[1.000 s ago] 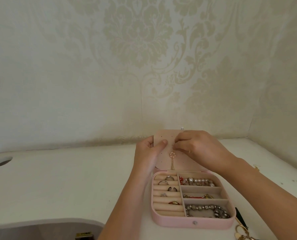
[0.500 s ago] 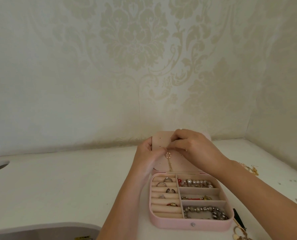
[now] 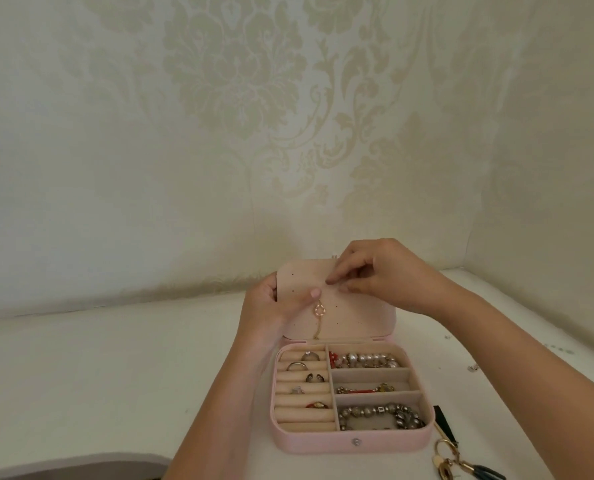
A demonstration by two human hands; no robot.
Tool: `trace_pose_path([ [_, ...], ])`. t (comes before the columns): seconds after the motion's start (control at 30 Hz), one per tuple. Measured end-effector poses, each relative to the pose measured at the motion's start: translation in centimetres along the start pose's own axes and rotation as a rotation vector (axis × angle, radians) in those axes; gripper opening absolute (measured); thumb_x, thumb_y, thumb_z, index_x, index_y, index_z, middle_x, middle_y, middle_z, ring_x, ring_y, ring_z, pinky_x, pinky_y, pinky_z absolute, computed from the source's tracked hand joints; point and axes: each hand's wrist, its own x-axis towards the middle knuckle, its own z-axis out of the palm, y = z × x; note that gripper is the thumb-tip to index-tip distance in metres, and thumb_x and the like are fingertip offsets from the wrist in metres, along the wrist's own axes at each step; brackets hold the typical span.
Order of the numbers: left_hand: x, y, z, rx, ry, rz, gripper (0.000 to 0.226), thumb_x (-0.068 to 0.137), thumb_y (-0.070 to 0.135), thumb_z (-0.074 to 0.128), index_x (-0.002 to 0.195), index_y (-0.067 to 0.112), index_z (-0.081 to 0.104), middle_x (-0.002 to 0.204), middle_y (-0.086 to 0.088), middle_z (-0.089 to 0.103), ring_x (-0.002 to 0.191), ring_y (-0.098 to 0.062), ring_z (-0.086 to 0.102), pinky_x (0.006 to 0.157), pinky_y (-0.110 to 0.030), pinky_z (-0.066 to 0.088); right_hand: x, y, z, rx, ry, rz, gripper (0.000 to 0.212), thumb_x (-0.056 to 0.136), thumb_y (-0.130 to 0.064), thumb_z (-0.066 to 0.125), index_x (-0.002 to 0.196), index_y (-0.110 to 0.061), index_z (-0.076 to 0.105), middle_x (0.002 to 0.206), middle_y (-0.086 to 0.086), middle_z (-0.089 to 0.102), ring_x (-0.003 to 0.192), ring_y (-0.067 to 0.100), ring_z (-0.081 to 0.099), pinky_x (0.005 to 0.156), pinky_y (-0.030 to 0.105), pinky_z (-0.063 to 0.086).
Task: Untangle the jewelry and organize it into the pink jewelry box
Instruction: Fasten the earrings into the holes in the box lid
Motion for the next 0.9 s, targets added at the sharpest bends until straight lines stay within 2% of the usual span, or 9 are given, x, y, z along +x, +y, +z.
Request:
trace_pose_path([
  [0.07,0.0,-0.1,0.3,0.035,0.027,0.011,0.035,0.066,0.01,0.08,0.099,0.008,0.068,0.088,-0.006,0.074,0.076,-0.015,0.071,0.058,-0.024,0.054,-0.4,0.2,-0.4,-0.027,-0.025,0.034,0.02,0.077,-0.004,0.073,0.086,-0.022,0.077,0.087,-0.008,0.066,0.079,0.006,0.059,0.077,0.02,0.049],
  [0.17,0.2,-0.4,0.7,0.137,0.107,0.025,0.044,0.061,0.014,0.086,0.099,0.012,0.065,0.09,-0.003,0.073,0.081,-0.018,0.07,0.067,-0.034,0.058,-0.7,0.5,-2.1,-0.027,0.006,0.092,0.02,0.078,-0.005,0.073,0.081,-0.024,0.076,0.084,-0.01,0.068,0.078,0.002,0.061,0.074,0.013,0.047],
  [0.27,0.4,-0.6,0.9,0.165,0.146,0.039,0.045,0.06,0.016,0.087,0.099,0.015,0.063,0.092,-0.002,0.072,0.084,-0.018,0.07,0.072,-0.038,0.058,-1.1,1.5,-5.1,-0.04,0.111,0.198,0.019,0.075,-0.006,0.075,0.074,-0.025,0.074,0.079,-0.004,0.072,0.078,0.013,0.066,0.077,0.024,0.05],
  [0.33,0.5,-0.7,0.9,0.161,0.151,0.039,0.045,0.061,0.017,0.086,0.1,0.015,0.064,0.094,-0.002,0.072,0.086,-0.02,0.07,0.074,-0.042,0.058,-1.8,2.9,-7.1,-0.105,0.113,0.326,0.015,0.073,-0.007,0.077,0.074,-0.023,0.074,0.075,-0.002,0.072,0.074,0.014,0.065,0.072,0.026,0.049],
  [0.43,0.5,-0.8,0.9,0.154,0.155,0.037,0.039,0.064,0.014,0.085,0.097,0.016,0.064,0.092,-0.003,0.073,0.085,-0.021,0.07,0.076,-0.044,0.058,-3.2,6.0,-8.6,-0.244,-0.061,0.582,0.011,0.073,-0.013,0.079,0.081,-0.018,0.074,0.077,0.001,0.07,0.065,0.008,0.059,0.06,0.019,0.043],
  [0.57,0.4,-0.7,0.9,0.163,0.154,0.044,0.036,0.065,0.014,0.085,0.096,0.017,0.065,0.091,-0.002,0.073,0.085,-0.021,0.07,0.073,-0.038,0.058,-4.4,9.5,-7.8,-0.317,-0.308,0.802,0.027,0.07,-0.022,0.082,0.095,-0.019,0.071,0.098,0.006,0.071,0.081,0.012,0.064,0.072,0.02,0.05],
  [0.7,0.5,-0.8,0.8,0.153,0.158,0.036,0.05,0.052,0.028,0.086,0.097,0.017,0.067,0.092,-0.003,0.074,0.083,-0.02,0.071,0.068,-0.036,0.057,-4.8,10.9,-6.9,-0.266,-0.311,0.821,0.028,0.068,-0.022,0.083,0.092,-0.018,0.07,0.097,0.003,0.07,0.075,0.007,0.063,0.069,0.017,0.048],
  [0.8,0.5,-1.0,0.8,0.154,0.177,0.046,0.035,0.066,0.014,0.084,0.097,0.016,0.067,0.091,-0.002,0.073,0.081,-0.018,0.07,0.064,-0.03,0.054,-4.7,11.3,-6.7,-0.262,-0.285,0.825,0.02,0.068,-0.017,0.084,0.081,-0.018,0.068,0.088,0.004,0.071,0.065,0.006,0.062,0.063,0.016,0.046],
  [0.9,0.6,-1.0,0.8,0.172,0.194,0.072,0.023,0.072,0.01,0.079,0.091,0.016,0.067,0.086,-0.001,0.073,0.073,-0.01,0.069,0.061,-0.025,0.051,-4.7,11.7,-6.6,-0.228,-0.252,0.855,0.017,0.068,-0.008,0.082,0.077,-0.013,0.068,0.07,0.0,0.068,0.059,0.007,0.062,0.053,0.012,0.044],
])
